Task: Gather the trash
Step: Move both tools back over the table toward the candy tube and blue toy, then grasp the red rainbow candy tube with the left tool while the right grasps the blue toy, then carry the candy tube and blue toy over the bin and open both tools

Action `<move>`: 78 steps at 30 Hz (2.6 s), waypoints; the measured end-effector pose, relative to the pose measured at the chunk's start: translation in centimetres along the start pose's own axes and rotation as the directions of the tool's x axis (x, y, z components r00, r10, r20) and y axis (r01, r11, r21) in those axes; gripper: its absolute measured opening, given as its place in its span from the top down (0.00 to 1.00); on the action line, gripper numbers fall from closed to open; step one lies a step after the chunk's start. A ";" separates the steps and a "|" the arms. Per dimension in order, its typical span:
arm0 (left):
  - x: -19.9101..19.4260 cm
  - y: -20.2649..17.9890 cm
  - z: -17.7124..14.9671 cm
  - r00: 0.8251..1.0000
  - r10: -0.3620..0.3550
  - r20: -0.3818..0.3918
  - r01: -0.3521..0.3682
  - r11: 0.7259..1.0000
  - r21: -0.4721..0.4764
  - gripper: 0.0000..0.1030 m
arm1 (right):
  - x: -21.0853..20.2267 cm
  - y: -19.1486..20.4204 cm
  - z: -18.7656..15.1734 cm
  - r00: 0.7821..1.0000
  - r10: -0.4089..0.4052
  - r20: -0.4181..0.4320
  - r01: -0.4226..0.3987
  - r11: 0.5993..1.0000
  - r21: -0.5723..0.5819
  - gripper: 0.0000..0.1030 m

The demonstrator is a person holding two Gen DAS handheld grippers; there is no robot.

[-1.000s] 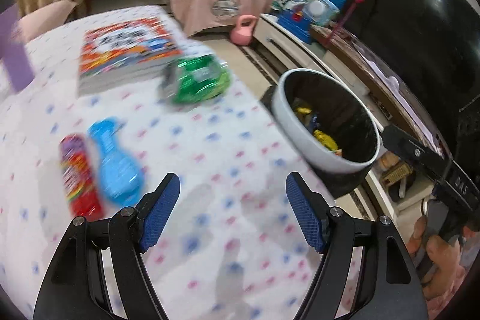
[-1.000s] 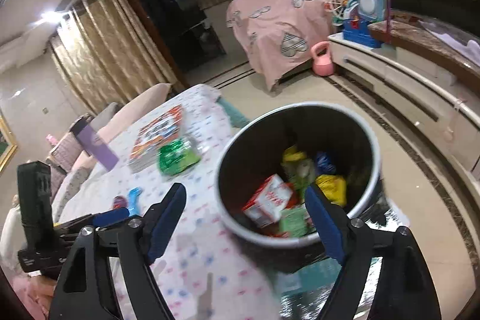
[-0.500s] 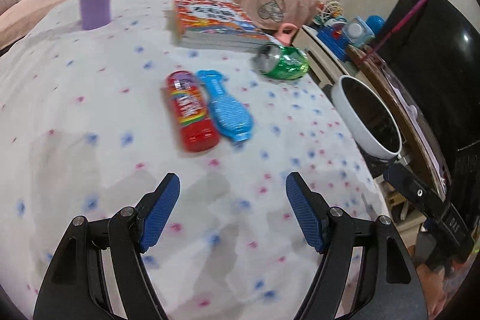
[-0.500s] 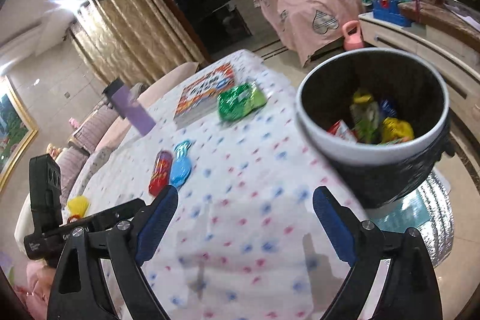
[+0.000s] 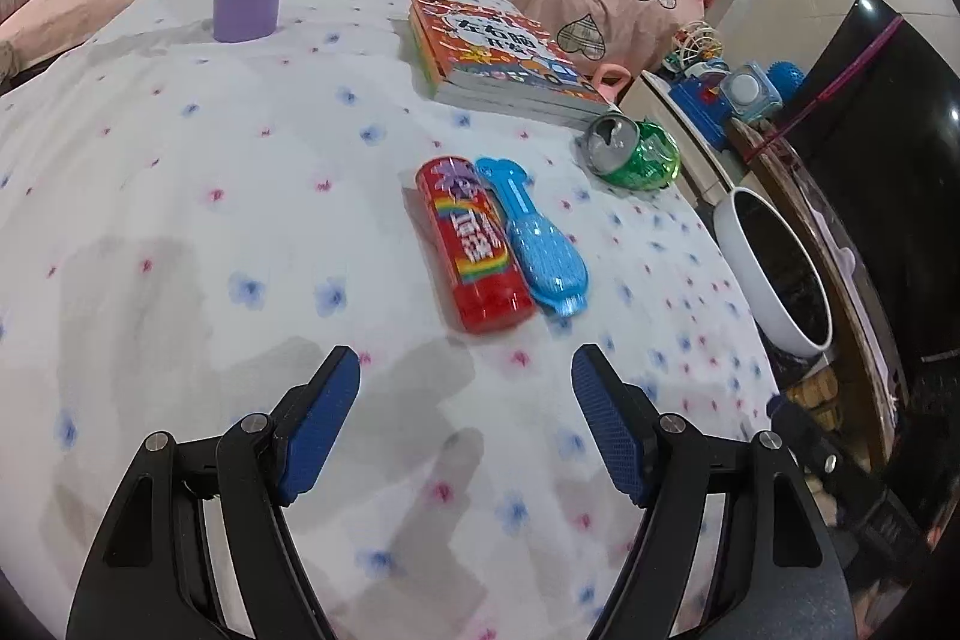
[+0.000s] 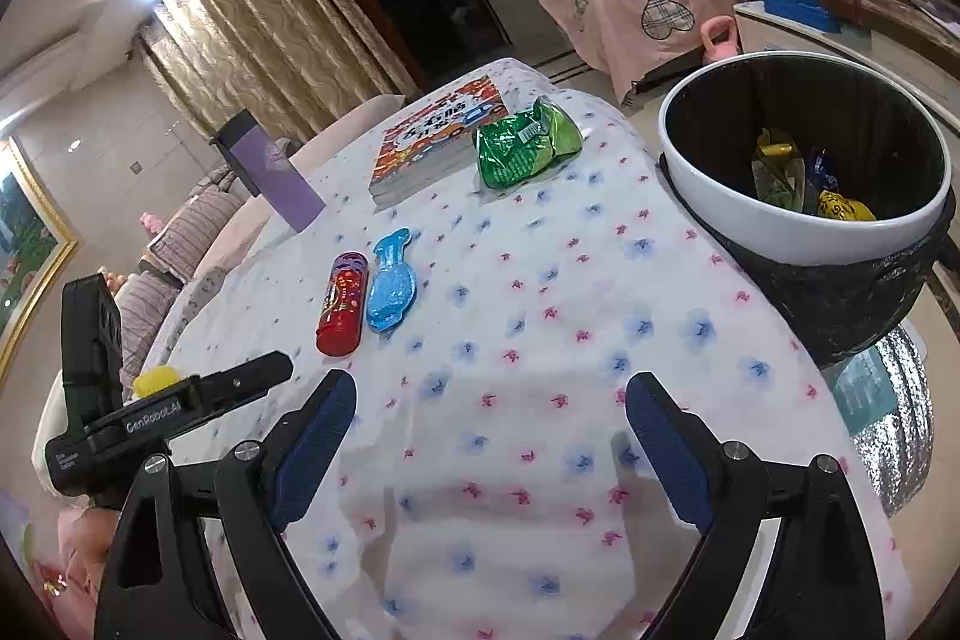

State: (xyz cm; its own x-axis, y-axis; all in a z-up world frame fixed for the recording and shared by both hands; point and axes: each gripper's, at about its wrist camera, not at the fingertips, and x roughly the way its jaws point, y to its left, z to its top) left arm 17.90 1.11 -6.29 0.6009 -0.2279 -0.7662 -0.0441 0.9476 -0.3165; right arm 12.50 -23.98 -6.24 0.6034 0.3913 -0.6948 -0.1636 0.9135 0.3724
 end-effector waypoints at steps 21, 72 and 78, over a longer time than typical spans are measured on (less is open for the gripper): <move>4.0 0.4 2.8 0.997 -0.027 -0.067 0.032 0.997 0.071 0.68 | 3.1 1.2 1.0 0.999 -0.020 -0.036 0.018 0.999 -0.050 0.26; -0.3 -10.4 -1.5 0.991 -0.119 -0.057 0.130 0.949 0.286 0.68 | -1.7 0.3 2.7 0.996 -0.080 0.040 0.084 0.992 -0.097 0.55; 0.0 -12.9 -1.7 0.990 -0.128 -0.063 0.142 0.934 0.326 0.68 | -3.4 -1.7 2.8 0.993 -0.096 0.068 0.101 0.993 -0.064 0.55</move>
State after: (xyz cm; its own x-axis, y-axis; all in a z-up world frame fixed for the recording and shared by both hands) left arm 17.12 -11.50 -3.11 0.5497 -0.3614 -0.7532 0.3048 0.9262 -0.2220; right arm 12.91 -27.21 -2.81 0.6681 0.2930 -0.6840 -0.1514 0.9535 0.2606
